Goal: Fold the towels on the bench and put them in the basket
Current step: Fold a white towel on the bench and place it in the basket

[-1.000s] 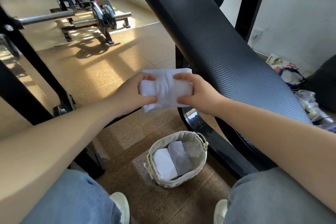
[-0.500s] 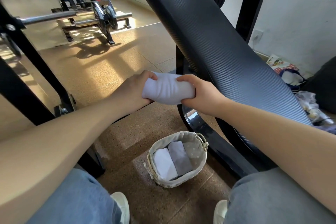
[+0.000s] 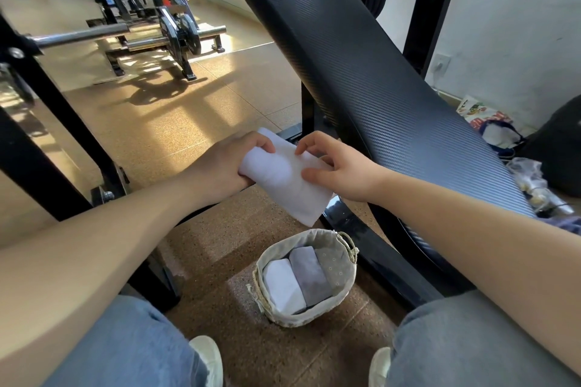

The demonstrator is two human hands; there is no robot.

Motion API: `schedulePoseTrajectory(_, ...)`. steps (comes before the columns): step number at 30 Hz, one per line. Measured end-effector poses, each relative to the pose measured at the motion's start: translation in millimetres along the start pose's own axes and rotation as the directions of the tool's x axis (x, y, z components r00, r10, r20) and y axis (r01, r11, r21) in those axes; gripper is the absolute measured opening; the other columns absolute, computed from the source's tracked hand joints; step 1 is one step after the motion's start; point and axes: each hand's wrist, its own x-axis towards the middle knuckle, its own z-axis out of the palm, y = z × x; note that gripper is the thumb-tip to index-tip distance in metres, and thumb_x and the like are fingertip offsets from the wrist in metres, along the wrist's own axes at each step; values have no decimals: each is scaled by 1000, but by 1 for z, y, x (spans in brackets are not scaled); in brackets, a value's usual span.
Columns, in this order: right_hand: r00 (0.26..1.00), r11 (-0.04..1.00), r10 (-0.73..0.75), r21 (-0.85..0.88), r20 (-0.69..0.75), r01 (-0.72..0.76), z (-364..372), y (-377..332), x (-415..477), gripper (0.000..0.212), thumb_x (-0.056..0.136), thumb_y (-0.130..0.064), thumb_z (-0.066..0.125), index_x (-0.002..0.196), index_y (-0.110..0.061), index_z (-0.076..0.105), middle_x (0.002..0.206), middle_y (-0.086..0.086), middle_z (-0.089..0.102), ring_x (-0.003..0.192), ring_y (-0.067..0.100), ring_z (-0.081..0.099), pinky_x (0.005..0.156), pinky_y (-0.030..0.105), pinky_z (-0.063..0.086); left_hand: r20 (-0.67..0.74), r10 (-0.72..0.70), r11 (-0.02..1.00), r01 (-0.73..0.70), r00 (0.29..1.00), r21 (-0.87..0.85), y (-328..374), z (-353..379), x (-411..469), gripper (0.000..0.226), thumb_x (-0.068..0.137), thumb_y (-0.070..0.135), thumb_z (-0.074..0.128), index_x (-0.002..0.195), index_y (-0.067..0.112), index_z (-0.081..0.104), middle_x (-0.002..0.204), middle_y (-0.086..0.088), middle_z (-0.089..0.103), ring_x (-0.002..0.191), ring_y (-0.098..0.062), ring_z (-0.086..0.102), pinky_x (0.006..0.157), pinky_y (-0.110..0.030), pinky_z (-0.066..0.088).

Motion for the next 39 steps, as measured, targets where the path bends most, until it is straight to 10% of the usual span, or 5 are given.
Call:
schedulePoseTrajectory(8, 967, 972, 59, 205, 249, -112, 2, -4, -3, 79, 87, -1, 72, 146, -46, 43, 122, 7, 61, 106, 23, 67, 91, 39, 59, 25, 17, 999, -18, 1000, 40, 6, 7, -2, 65, 78, 7, 75, 125, 40, 47, 130, 7, 44, 110, -20, 53, 83, -36, 48)
schedulePoseTrajectory(15, 978, 978, 208, -10, 21, -208, 11, -2, -5, 88, 86, -13, 73, 153, -47, 27, 128, 1, 52, 94, 11, 60, 68, 21, 49, -99, -166, 964, 183, 981, 194, 9, 15, -2, 77, 79, 8, 61, 147, 28, 31, 140, -12, 30, 129, -36, 35, 105, -45, 40)
schedulePoseTrajectory(24, 981, 986, 156, 75, -117, -148, 25, -15, -11, 92, 86, -12, 75, 154, -44, 22, 129, 1, 51, 99, 14, 62, 82, 34, 59, -30, -336, 906, 315, 941, -283, 51, 36, -5, 58, 98, 30, 57, 151, 26, 34, 140, 1, 51, 115, -17, 54, 93, -33, 45)
schedulePoseTrajectory(32, 989, 962, 88, 268, -120, -53, 30, -37, -29, 91, 88, -3, 71, 155, -43, 25, 129, -1, 49, 99, 8, 62, 71, 18, 54, -52, -533, 592, 328, 845, -737, 75, 31, -11, 75, 84, 37, 71, 147, 42, 31, 128, -2, 58, 109, -24, 64, 91, -48, 58)
schedulePoseTrajectory(39, 996, 922, 59, 386, -66, -29, 40, -46, -53, 93, 87, 8, 69, 149, -47, 26, 133, 7, 53, 107, 22, 67, 88, 38, 61, -24, -523, 458, 257, 852, -851, 85, 26, -30, 85, 81, 25, 81, 145, 50, 31, 132, -3, 57, 111, -28, 64, 88, -53, 59)
